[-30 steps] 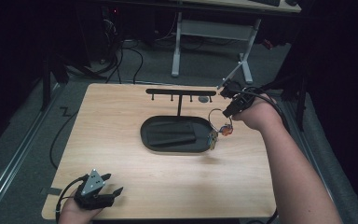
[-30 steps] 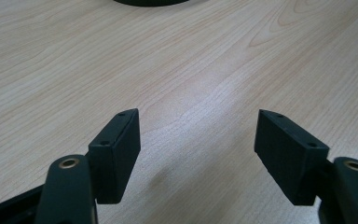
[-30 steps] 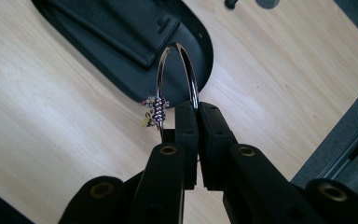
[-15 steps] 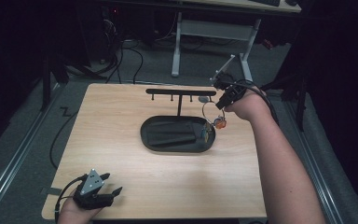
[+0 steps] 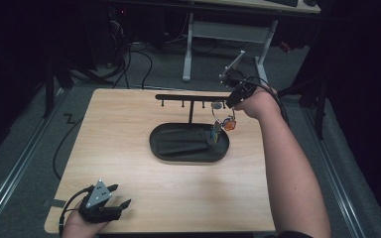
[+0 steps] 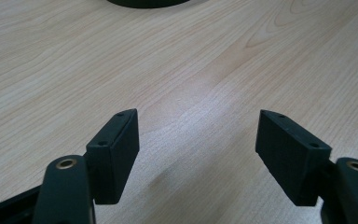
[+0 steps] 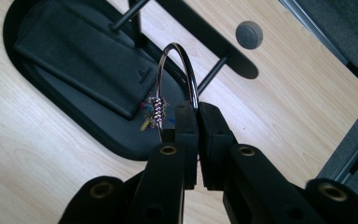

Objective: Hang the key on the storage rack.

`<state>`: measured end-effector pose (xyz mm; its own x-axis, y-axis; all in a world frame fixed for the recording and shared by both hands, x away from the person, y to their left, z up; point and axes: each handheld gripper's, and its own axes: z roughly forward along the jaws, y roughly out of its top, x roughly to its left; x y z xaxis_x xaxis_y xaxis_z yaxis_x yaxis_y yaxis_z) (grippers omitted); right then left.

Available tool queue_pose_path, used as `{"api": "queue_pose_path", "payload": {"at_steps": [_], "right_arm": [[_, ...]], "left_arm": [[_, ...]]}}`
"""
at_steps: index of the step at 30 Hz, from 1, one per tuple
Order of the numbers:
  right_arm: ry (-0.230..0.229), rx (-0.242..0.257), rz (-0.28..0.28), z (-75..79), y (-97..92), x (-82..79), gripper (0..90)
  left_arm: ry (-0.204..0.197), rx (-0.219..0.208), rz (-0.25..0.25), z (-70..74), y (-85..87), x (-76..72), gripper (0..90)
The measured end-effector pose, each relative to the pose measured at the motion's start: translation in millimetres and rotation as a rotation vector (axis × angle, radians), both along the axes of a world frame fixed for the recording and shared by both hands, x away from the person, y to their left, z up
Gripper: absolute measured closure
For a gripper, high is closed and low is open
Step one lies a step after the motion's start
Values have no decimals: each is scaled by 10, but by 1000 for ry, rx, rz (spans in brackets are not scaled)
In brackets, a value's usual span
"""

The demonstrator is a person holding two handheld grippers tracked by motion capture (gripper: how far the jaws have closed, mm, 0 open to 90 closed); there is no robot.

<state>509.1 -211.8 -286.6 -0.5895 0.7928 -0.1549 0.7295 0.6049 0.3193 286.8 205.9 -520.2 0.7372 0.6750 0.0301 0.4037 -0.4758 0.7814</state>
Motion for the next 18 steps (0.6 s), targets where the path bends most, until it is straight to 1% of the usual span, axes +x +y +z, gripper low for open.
{"api": "queue_pose_path", "payload": {"at_steps": [1,4,5,6,8,10,12,14,15,16,17,18], "right_arm": [[3,-1,-13,-14,-15,33,876],[9,-3,-25,-44,-32,64,876],[16,-2,-31,-67,-42,76,876],[24,-8,-37,-124,-59,96,876],[27,-2,-48,-178,-81,112,876],[39,-14,-64,-219,-80,127,875],[35,-17,-52,-236,-75,151,874],[37,-19,-68,-246,-58,166,874],[33,-20,-53,-251,-58,182,874],[37,-20,-65,-254,-49,183,873],[29,-21,-53,-262,-47,199,873],[29,-23,-53,-268,-39,202,873]], "left_arm": [[0,-2,1,5,6,6,309],[-1,-6,2,10,12,11,310],[0,-6,1,10,11,14,310],[2,-5,-3,11,3,13,310],[-3,-6,-7,8,-9,7,310],[3,-19,-12,9,-18,2,310],[-2,-15,-17,11,-36,-6,310],[2,-6,-22,19,-41,-10,310],[-3,-11,-18,15,-45,-12,310],[-3,-11,-18,17,-45,-13,310],[-3,-10,-18,18,-44,-13,310],[-3,-8,-19,18,-42,-12,310]]}}
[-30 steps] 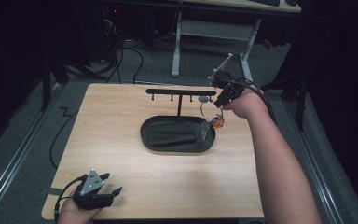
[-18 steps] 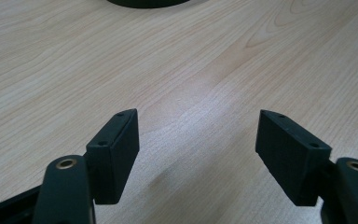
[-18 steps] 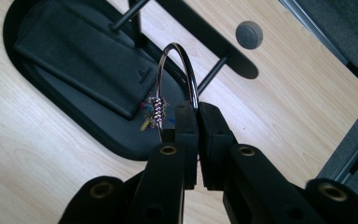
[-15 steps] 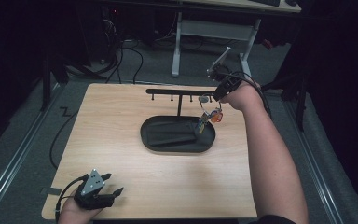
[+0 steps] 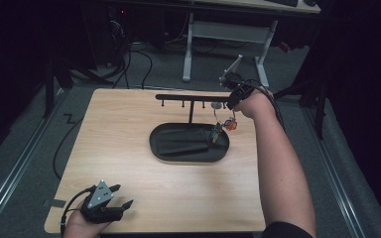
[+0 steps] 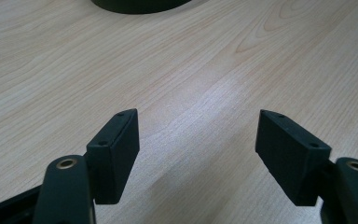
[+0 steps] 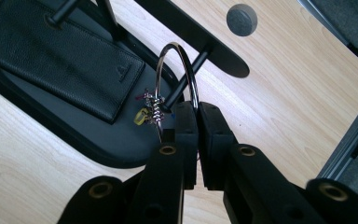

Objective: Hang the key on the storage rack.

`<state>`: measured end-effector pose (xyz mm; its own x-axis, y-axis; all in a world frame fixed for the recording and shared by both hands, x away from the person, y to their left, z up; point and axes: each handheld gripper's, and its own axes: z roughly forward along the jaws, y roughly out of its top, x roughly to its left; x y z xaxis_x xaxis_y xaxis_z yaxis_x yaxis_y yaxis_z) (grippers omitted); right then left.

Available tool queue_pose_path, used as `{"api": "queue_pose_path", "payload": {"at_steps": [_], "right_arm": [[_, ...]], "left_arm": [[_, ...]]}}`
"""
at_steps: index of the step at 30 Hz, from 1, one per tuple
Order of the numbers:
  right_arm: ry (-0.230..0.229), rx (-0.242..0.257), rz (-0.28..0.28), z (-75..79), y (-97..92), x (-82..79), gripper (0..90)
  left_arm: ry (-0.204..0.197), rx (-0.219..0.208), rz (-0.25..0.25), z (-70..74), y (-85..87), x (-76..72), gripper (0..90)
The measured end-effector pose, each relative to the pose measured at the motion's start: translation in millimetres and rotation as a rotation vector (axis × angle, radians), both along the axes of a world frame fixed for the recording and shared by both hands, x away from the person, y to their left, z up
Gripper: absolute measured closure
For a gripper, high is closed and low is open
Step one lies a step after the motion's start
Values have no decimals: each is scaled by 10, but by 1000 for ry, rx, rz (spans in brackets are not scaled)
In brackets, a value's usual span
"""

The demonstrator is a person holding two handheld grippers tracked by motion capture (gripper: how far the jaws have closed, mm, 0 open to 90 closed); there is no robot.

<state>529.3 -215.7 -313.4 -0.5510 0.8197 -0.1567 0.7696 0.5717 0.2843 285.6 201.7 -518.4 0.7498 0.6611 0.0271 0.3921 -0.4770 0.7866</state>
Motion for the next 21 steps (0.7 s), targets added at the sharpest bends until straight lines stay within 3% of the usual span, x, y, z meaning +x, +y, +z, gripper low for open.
{"api": "queue_pose_path", "payload": {"at_steps": [8,12,14,15,18,21], "right_arm": [[-18,2,-11,-35,15,6,867],[-50,-8,-20,-44,38,-31,817],[-63,-8,-18,-25,33,-60,773],[-80,2,-44,3,22,-105,693],[-97,-11,-39,18,-1,-149,648],[-118,23,-34,20,-41,-309,544]], "left_arm": [[1,7,-10,5,-9,2,312],[-11,3,-11,10,-6,4,311],[-9,7,-13,15,-4,10,311],[-9,4,-15,10,-9,13,311],[-11,10,-22,4,-18,14,312],[-11,4,-26,-7,-41,18,310]]}}
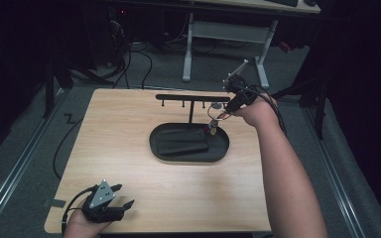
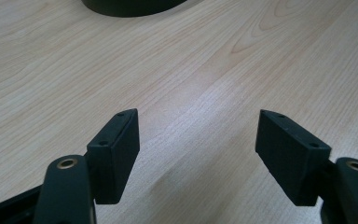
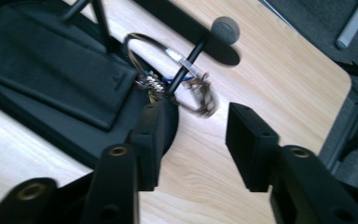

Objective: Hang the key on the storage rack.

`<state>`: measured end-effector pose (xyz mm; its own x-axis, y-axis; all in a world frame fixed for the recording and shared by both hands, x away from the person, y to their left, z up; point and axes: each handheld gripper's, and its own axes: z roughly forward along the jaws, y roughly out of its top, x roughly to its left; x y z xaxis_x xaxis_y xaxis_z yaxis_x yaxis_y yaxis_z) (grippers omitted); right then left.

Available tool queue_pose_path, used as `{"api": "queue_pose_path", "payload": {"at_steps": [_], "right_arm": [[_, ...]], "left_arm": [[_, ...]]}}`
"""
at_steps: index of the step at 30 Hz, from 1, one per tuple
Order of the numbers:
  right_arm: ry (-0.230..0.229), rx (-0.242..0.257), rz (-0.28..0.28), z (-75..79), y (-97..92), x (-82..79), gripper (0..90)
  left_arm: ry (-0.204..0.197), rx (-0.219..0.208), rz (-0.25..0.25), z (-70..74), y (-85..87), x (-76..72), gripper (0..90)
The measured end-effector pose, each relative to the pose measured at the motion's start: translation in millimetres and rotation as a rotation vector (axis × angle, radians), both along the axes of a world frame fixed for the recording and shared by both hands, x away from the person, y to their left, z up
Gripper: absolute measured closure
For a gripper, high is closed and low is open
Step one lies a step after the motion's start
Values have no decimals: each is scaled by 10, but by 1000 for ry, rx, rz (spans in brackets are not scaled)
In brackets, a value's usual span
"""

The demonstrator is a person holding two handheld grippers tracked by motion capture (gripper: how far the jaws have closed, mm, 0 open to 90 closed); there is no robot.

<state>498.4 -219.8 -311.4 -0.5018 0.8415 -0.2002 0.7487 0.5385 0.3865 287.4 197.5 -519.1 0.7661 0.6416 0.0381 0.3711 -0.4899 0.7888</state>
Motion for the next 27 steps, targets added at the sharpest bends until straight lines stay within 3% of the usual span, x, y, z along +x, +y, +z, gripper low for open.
{"api": "queue_pose_path", "payload": {"at_steps": [6,7,10,13,17,21,23,27], "right_arm": [[-29,47,10,-141,-60,-319,416],[-68,47,39,-225,-106,-446,361],[-79,56,35,-377,-183,-634,324],[-126,91,24,-551,-271,-860,307],[-196,145,-3,-919,-399,-1197,265],[-260,221,-27,-1462,-545,-1596,250],[-264,253,-38,-1700,-603,-1752,237],[-292,317,-72,-1976,-661,-2011,216]], "left_arm": [[-4,-12,-4,14,-10,1,307],[-7,-19,-2,14,-13,-3,311],[-13,-26,-5,33,-23,-21,312],[-18,-32,-10,45,-43,-36,311],[-22,-29,-18,39,-77,-61,311],[-19,-27,-19,22,-90,-68,310],[-14,-30,-16,11,-85,-60,310],[-7,-31,-9,-5,-67,-46,310]]}}
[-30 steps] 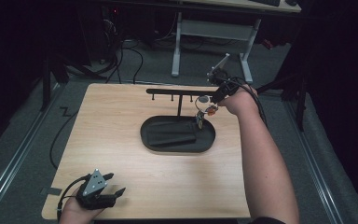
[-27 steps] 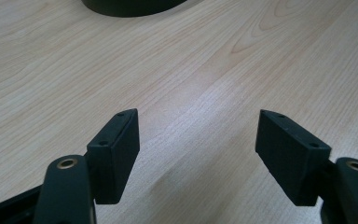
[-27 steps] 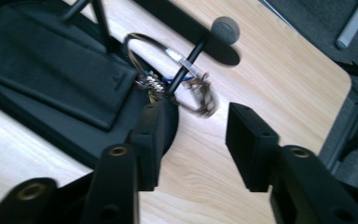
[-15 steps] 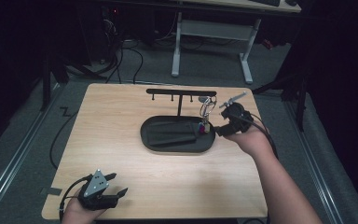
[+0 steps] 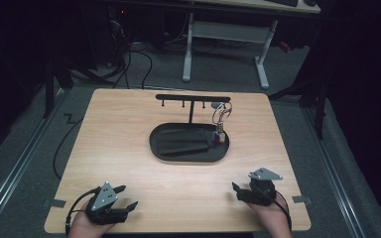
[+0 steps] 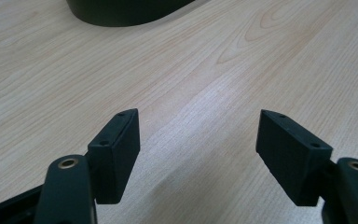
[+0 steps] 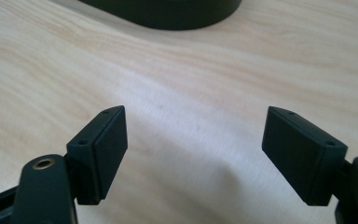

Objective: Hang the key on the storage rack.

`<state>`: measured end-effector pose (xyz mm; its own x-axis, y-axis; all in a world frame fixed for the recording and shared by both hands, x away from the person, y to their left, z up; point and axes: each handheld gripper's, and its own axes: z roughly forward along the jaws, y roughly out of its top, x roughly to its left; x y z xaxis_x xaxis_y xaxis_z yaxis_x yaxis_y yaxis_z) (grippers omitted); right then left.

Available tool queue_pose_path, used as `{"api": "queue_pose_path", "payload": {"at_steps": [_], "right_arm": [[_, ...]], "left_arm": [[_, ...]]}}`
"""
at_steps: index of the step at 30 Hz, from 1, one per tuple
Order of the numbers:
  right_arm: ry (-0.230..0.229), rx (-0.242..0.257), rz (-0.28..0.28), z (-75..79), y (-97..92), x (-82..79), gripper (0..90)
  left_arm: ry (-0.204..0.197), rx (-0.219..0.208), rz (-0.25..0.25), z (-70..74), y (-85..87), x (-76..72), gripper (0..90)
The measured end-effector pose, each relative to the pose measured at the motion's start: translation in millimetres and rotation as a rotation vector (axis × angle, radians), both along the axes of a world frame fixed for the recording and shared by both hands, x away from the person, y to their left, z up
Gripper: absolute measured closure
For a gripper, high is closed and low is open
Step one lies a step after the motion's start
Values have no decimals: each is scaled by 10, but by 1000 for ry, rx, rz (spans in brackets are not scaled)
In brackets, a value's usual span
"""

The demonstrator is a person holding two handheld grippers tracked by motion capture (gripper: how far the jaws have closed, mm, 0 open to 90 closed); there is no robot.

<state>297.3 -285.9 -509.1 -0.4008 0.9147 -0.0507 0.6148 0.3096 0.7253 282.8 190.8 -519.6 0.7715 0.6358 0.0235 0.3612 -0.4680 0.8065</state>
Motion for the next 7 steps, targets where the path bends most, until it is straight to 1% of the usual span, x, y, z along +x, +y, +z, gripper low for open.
{"api": "queue_pose_path", "payload": {"at_steps": [1,3,4,5,6,7], "right_arm": [[-18,5,-6,-34,-2,-67,209],[-80,8,-23,-82,-15,-199,224],[-89,47,-36,-93,-24,-265,243],[-87,66,-26,-87,-24,-285,238],[-99,64,-13,-72,-12,-305,234],[-118,40,-5,-62,1,-317,234]], "left_arm": [[-1,-4,2,-5,5,3,310],[5,-7,4,-11,14,13,310],[8,-8,5,-12,16,16,310],[9,-12,5,-15,16,17,310],[9,-10,4,-17,18,15,310],[8,-9,5,-22,18,11,310]]}}
